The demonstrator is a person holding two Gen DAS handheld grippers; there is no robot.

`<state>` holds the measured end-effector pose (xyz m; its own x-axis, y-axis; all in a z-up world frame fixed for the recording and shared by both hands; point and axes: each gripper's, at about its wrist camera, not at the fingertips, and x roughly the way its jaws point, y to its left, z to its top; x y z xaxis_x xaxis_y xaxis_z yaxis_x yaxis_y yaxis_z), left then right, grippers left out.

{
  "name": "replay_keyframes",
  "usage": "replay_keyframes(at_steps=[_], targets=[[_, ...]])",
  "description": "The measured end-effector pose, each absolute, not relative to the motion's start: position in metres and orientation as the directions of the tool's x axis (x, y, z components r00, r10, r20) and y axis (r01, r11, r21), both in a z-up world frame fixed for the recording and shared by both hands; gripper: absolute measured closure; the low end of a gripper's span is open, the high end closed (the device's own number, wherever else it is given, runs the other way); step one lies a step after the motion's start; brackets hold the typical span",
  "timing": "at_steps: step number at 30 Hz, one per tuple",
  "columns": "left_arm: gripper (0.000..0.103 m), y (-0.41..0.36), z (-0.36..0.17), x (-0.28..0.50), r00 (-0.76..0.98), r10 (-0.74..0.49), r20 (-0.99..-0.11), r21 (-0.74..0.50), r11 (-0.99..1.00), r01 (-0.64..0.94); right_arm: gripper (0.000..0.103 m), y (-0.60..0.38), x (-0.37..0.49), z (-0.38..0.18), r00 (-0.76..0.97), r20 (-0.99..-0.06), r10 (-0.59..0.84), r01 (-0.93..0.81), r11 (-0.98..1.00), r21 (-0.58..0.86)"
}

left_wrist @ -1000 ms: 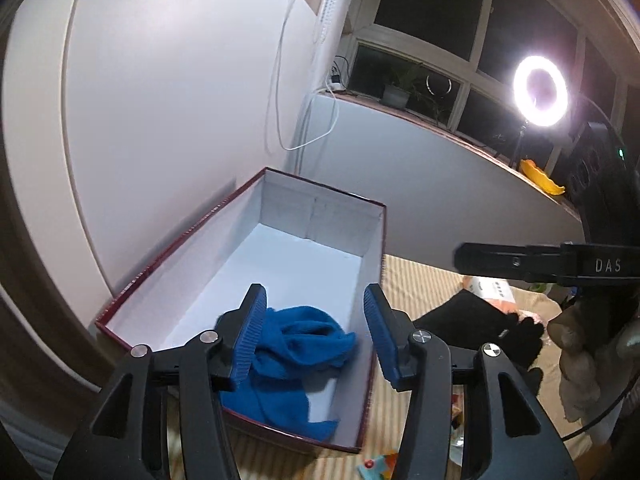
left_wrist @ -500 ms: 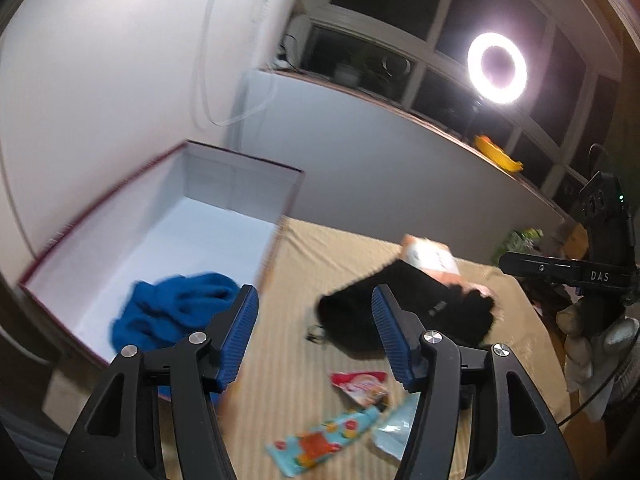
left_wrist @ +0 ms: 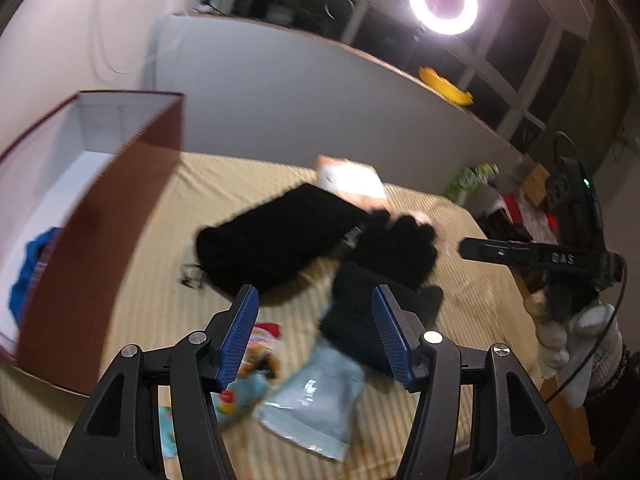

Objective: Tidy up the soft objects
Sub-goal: 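Move the left tool back to the black knit glove and grasp it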

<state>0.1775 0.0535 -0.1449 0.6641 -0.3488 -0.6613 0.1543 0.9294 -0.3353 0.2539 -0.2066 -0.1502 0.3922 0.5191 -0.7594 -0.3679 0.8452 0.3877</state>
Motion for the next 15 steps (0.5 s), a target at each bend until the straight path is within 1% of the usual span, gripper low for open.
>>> replay_keyframes(at_steps=[5, 11, 15], targets=[[0.045, 0.03, -0.156, 0.186, 0.613, -0.365, -0.701, -0.311, 0.929, 0.198, 0.037, -0.215, 0.26, -0.175, 0.337, -0.772, 0.538, -0.307, 0.839, 0.45], [0.045, 0.01, -0.17, 0.203, 0.546, -0.364, -0.754, -0.278, 0.931, 0.236, 0.037, -0.218, 0.266, -0.194, 0.298, -0.76, 0.577, -0.27, 0.815, 0.513], [0.045, -0.001, -0.18, 0.214, 0.499, -0.376, -0.781, -0.28, 0.925, 0.259, 0.037, -0.217, 0.272, -0.204, 0.282, -0.755, 0.591, -0.253, 0.805, 0.536]])
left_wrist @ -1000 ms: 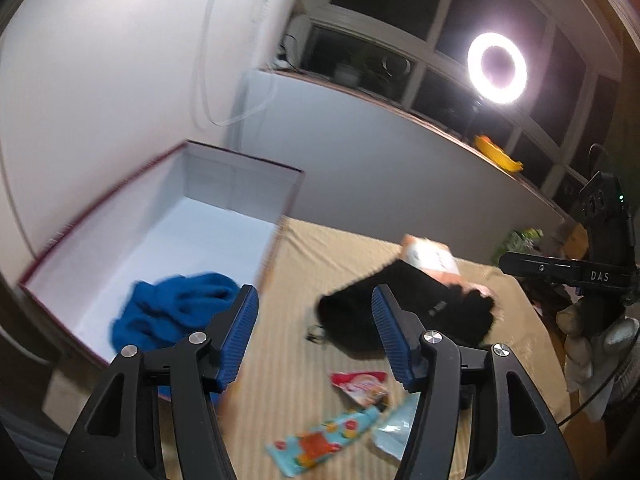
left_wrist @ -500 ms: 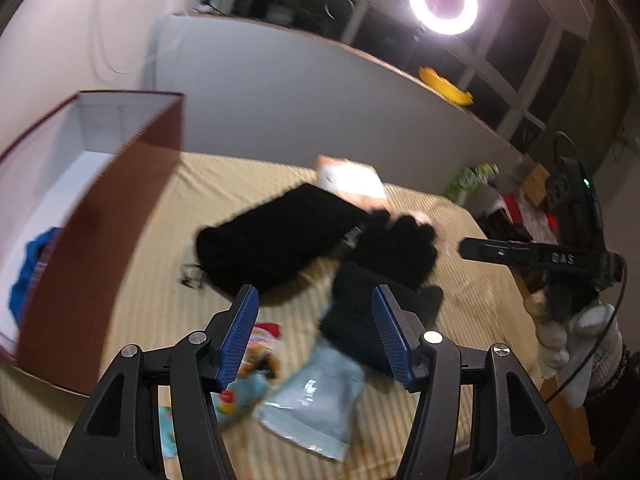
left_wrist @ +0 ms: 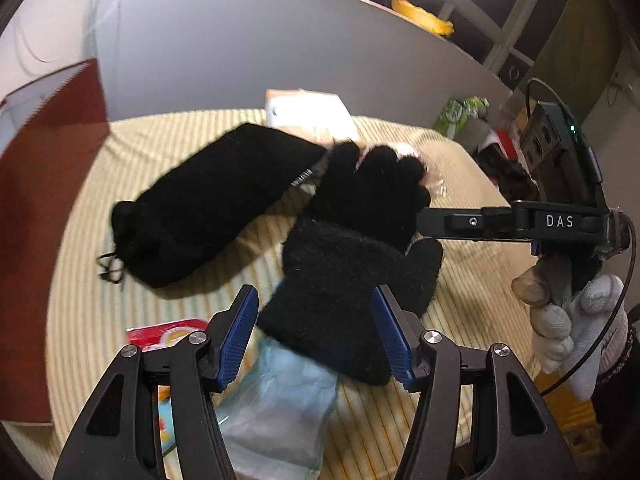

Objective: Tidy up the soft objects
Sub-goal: 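Move the left tool back to the black knit glove and grasp it, then carry the black glove with the left tool into the shoebox and release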

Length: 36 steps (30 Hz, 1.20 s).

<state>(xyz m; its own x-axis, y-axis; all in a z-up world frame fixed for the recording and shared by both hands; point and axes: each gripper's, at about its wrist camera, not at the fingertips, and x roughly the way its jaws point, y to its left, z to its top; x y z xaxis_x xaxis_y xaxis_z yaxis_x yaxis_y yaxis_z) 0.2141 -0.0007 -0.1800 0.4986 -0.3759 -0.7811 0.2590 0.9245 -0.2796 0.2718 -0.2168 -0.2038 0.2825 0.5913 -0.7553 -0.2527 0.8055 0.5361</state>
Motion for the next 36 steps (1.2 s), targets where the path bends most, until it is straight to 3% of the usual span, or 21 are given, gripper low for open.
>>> replay_keyframes(at_steps=[16, 22, 24, 25, 27, 29, 34, 36], targets=[[0.045, -0.02, -0.196, 0.244, 0.415, -0.377, -0.828, -0.274, 0.918, 0.287, 0.036, -0.197, 0.285, -0.219, 0.25, -0.742, 0.622, -0.269, 0.781, 0.564], [0.053, -0.019, -0.198, 0.246, 0.414, -0.397, -0.819, -0.302, 0.912, 0.278, 0.037, -0.19, 0.285, -0.22, 0.229, -0.733, 0.64, -0.281, 0.765, 0.58], [0.068, -0.019, -0.196, 0.246, 0.421, -0.398, -0.815, -0.299, 0.912, 0.281, 0.045, -0.188, 0.284, -0.22, 0.224, -0.732, 0.643, -0.284, 0.762, 0.582], [0.07, -0.019, -0.196, 0.246, 0.423, -0.4, -0.813, -0.3, 0.911, 0.283, 0.053, -0.186, 0.284, -0.221, 0.219, -0.733, 0.644, -0.287, 0.76, 0.583], [0.078, -0.021, -0.194, 0.244, 0.428, -0.402, -0.809, -0.299, 0.909, 0.289, 0.058, -0.184, 0.283, -0.221, 0.223, -0.736, 0.639, -0.291, 0.764, 0.576], [0.083, -0.024, -0.193, 0.242, 0.434, -0.404, -0.806, -0.294, 0.908, 0.299, 0.07, -0.181, 0.284, -0.221, 0.223, -0.736, 0.639, -0.288, 0.765, 0.576], [0.086, -0.041, -0.188, 0.236, 0.447, -0.409, -0.795, -0.268, 0.899, 0.345, 0.086, -0.181, 0.277, -0.219, 0.217, -0.725, 0.653, -0.297, 0.752, 0.589], [0.086, -0.046, -0.188, 0.234, 0.452, -0.401, -0.797, -0.248, 0.899, 0.36, 0.087, -0.182, 0.272, -0.216, 0.229, -0.733, 0.641, -0.306, 0.762, 0.571]])
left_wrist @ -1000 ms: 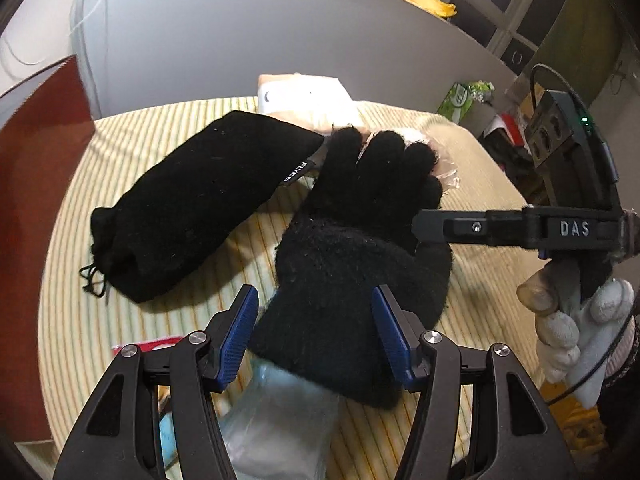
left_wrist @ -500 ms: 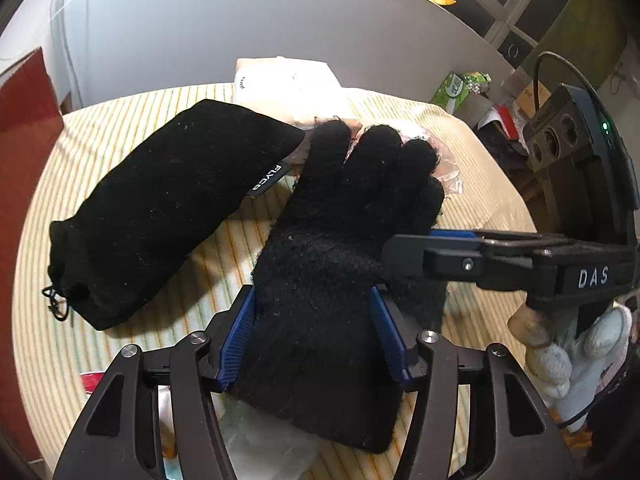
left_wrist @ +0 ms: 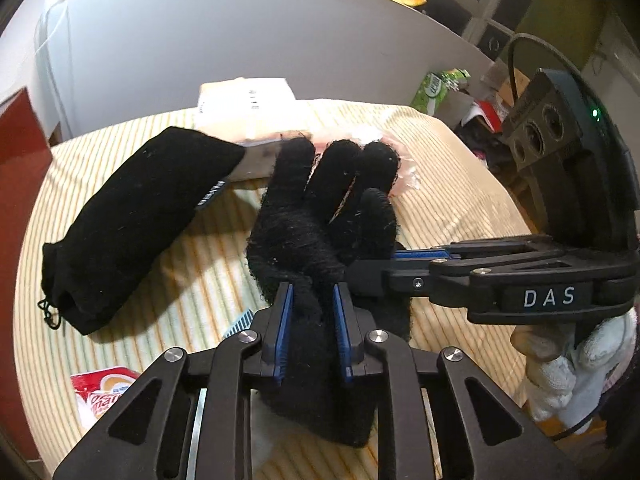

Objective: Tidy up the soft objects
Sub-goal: 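Carry the black glove with the left tool into the shoebox and release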

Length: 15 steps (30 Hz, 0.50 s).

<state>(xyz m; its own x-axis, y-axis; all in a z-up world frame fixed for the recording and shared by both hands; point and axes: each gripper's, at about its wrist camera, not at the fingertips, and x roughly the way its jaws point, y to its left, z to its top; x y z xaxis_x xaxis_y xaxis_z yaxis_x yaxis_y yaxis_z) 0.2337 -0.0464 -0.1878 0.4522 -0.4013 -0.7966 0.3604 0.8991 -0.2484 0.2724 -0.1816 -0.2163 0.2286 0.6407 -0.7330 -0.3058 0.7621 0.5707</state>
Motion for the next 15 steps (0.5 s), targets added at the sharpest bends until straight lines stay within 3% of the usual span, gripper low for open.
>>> replay_keyframes(at_steps=[6, 8, 15], targets=[[0.092, -0.043, -0.189, 0.231, 0.476, -0.384, -0.791, -0.233, 0.909, 0.347, 0.09, -0.187, 0.269, -0.217, 0.241, -0.738, 0.63, -0.297, 0.772, 0.562], [0.093, -0.039, -0.188, 0.229, 0.48, -0.391, -0.785, -0.244, 0.908, 0.341, 0.096, -0.194, 0.266, -0.215, 0.252, -0.73, 0.635, -0.288, 0.77, 0.57], [0.094, -0.035, -0.19, 0.226, 0.49, -0.397, -0.776, -0.253, 0.908, 0.335, 0.096, -0.203, 0.258, -0.207, 0.284, -0.735, 0.616, -0.304, 0.785, 0.54]])
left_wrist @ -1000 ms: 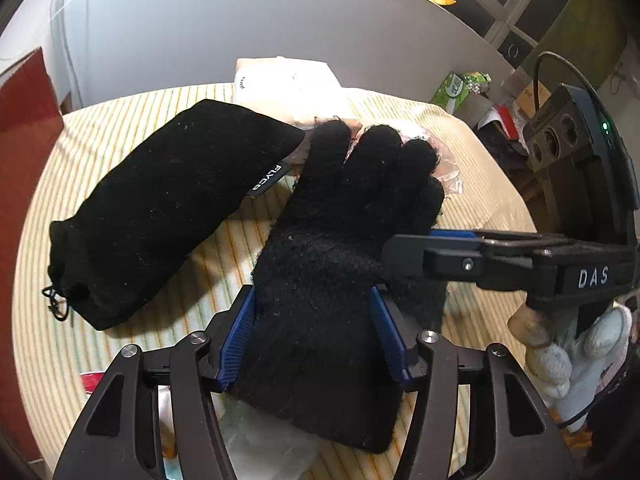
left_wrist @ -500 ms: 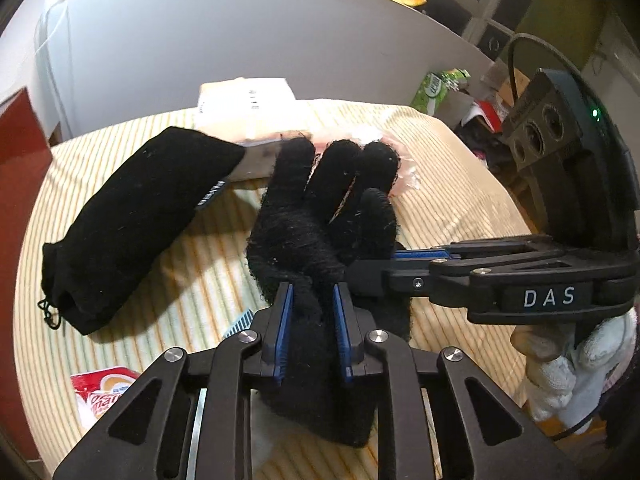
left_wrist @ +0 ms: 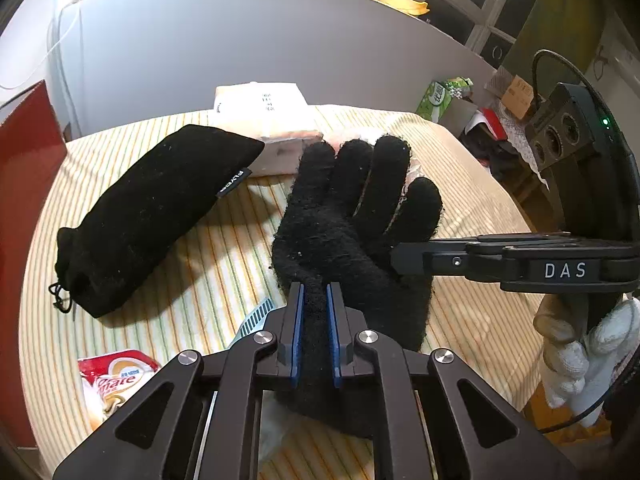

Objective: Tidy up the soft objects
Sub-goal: 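Carry the black glove with the left tool into the shoebox and release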

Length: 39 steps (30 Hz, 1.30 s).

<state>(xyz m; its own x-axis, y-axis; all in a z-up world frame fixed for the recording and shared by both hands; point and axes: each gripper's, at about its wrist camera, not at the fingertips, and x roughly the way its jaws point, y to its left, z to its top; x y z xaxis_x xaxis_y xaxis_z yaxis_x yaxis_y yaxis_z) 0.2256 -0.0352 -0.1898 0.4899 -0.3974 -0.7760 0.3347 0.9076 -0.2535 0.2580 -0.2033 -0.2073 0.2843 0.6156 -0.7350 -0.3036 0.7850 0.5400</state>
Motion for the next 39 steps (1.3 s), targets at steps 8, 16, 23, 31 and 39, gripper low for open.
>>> replay_keyframes(at_steps=[8, 16, 23, 31, 39], targets=[[0.094, -0.027, -0.173, 0.215, 0.521, -0.422, -0.742, -0.274, 0.9, 0.338, 0.097, -0.215, 0.242, -0.184, 0.334, -0.712, 0.618, -0.332, 0.783, 0.525], [0.094, -0.015, -0.141, 0.206, 0.58, -0.443, -0.683, -0.283, 0.893, 0.349, 0.097, -0.215, 0.229, -0.144, 0.378, -0.675, 0.633, -0.387, 0.771, 0.506], [0.094, 0.018, -0.107, 0.201, 0.657, -0.435, -0.616, -0.29, 0.9, 0.324, 0.097, -0.181, 0.233, -0.098, 0.398, -0.637, 0.66, -0.466, 0.744, 0.479], [0.094, 0.084, -0.072, 0.2, 0.758, -0.351, -0.549, -0.263, 0.934, 0.242, 0.097, -0.113, 0.252, -0.056, 0.396, -0.596, 0.698, -0.561, 0.698, 0.445], [0.094, 0.158, -0.051, 0.199, 0.822, -0.239, -0.516, -0.242, 0.962, 0.128, 0.097, -0.021, 0.283, -0.035, 0.335, -0.596, 0.73, -0.635, 0.642, 0.43]])
